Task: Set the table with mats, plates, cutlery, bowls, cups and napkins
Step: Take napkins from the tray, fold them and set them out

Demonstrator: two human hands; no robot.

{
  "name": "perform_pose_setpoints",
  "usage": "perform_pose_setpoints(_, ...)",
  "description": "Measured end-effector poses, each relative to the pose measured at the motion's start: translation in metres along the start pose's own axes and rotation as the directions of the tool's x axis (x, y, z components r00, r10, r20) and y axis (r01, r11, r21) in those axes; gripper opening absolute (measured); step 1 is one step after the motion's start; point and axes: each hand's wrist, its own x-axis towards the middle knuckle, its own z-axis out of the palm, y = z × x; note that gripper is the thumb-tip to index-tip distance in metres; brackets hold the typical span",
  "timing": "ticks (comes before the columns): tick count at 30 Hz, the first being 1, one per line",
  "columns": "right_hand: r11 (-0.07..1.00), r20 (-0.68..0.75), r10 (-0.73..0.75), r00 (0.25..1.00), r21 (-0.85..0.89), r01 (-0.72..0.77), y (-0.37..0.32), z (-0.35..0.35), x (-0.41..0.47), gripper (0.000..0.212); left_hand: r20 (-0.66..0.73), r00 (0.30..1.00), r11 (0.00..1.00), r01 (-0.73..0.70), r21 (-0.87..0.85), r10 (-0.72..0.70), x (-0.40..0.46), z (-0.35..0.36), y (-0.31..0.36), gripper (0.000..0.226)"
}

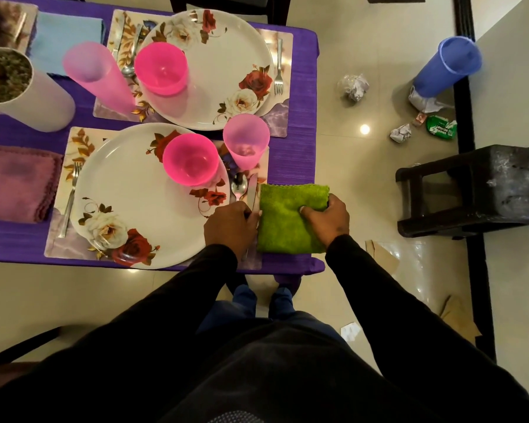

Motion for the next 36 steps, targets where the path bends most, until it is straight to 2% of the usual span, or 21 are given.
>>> perform_pose_setpoints(3,0.999,-0.06,0.032,0.998,-0.015,-0.033,0.001,-0.002,-0.001,0.032,0.042,0.999,0.998,0.013,-0.058,-0.01,0.002,0.001,0.007,0.036)
perform_pose_setpoints(8,0.999,-0.074,0.049,0.996,-0.018,-0.051,0.007,-0.005,0.0,0.03,0.093,0.995,0.994,0.038,-0.102,-0.029,0.002,0.004,0.013,0.046)
perform_pose_setpoints(12,0.999,-0.066,0.032,0.997,-0.006,-0.033,0.009,-0.004,-0.001,0.032,0.145,0.984,0.951,0.144,-0.275,-0.107,0.001,0.007,0.017,0.064)
perform_pose_setpoints(16,1.0,-0.056,0.025,0.998,0.021,-0.024,0.009,-0.005,-0.004,0.034,0.184,0.977,0.947,0.154,-0.281,-0.104,0.003,0.012,0.017,0.037)
perform_pose_setpoints(19,0.998,-0.037,0.03,0.999,0.051,-0.028,0.009,-0.003,-0.005,0.038,0.145,0.984,0.952,0.14,-0.273,-0.103,0.002,0.012,0.017,0.028)
perform_pose_setpoints(24,0.999,-0.046,0.03,0.998,0.041,-0.028,0.008,0.002,-0.007,0.043,0.094,0.988,0.956,0.141,-0.256,-0.121,0.0,0.008,0.013,0.029)
perform_pose_setpoints(31,0.999,-0.121,0.019,0.993,-0.048,-0.025,0.012,-0.001,-0.008,0.023,0.082,0.987,0.968,0.153,-0.2,-0.139,0.001,0.007,0.005,0.03)
perform_pose_setpoints(36,0.995,-0.135,0.053,0.989,-0.081,-0.064,0.016,-0.004,-0.009,0.024,0.068,0.986,0.965,0.163,-0.206,-0.152,-0.001,0.007,0.007,0.031)
